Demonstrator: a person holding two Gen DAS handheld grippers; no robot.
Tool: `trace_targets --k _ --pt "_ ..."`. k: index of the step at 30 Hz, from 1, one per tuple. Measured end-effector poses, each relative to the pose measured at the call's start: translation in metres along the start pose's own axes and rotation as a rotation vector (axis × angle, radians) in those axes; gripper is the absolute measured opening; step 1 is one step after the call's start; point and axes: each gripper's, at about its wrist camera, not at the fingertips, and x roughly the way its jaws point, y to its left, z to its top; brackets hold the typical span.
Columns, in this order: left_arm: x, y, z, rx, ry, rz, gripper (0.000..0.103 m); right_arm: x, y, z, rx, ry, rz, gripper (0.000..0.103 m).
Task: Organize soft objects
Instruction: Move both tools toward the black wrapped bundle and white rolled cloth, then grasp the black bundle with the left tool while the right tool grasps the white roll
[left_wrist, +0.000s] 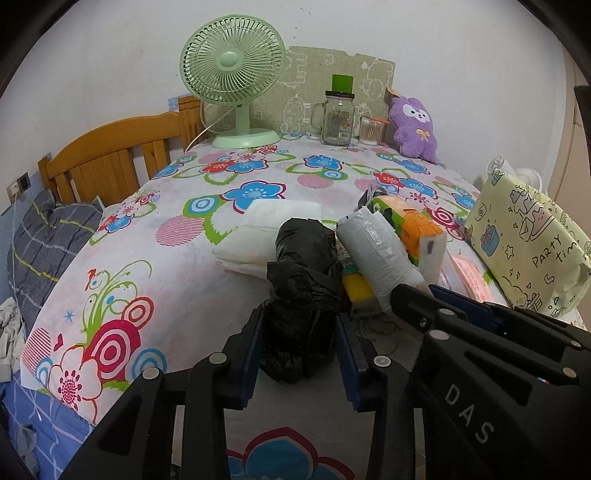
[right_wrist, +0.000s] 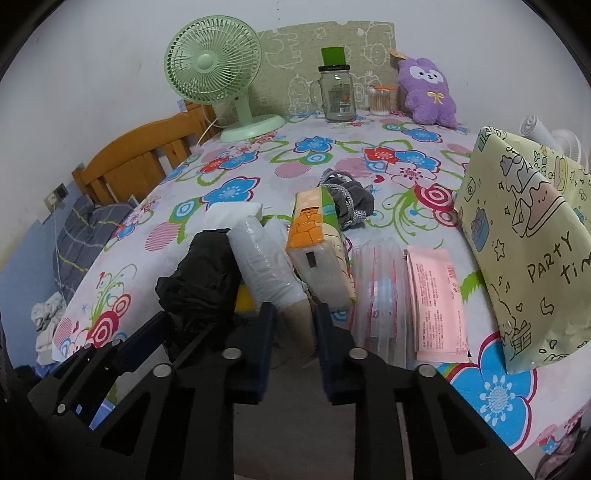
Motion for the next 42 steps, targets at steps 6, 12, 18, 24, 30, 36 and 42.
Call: trace_targets --k 6,12,18,24,30,36,42 --pt "-0.006 -0.001 0.002 -0.013 0.001 -0.023 0.034 -0.006 -0.001 0.001 -0.008 -0.012 0.006 0.013" --pt "-0.015 -0.005 0.004 -0.015 -0.010 -0.021 0.029 -0.017 0.000 0.003 -0.014 -0.033 0.003 0.007" --pt "-0.023 -0.008 0.007 -0.014 -0.022 -0.021 0.028 -0.027 -0.001 0.004 -0.014 -0.050 0.007 0.007" --pt "-0.033 -0.010 0.013 -0.007 -0.041 -0.019 0.028 -0.039 -0.001 0.009 -0.016 -0.071 0.006 0.006" --pt "-0.042 -0.012 0.022 -0.002 -0.057 -0.015 0.028 -0.052 -0.001 0.015 -0.019 -0.093 -0.003 0.006" --pt "-0.054 -0.015 0.032 0.001 -0.078 -0.017 0.028 -0.066 0.001 0.024 -0.028 -0.120 -0.010 0.006" --pt "-0.064 -0.019 0.045 0.012 -0.099 -0.023 0.028 -0.081 0.001 0.036 -0.027 -0.146 -0.022 0.006"
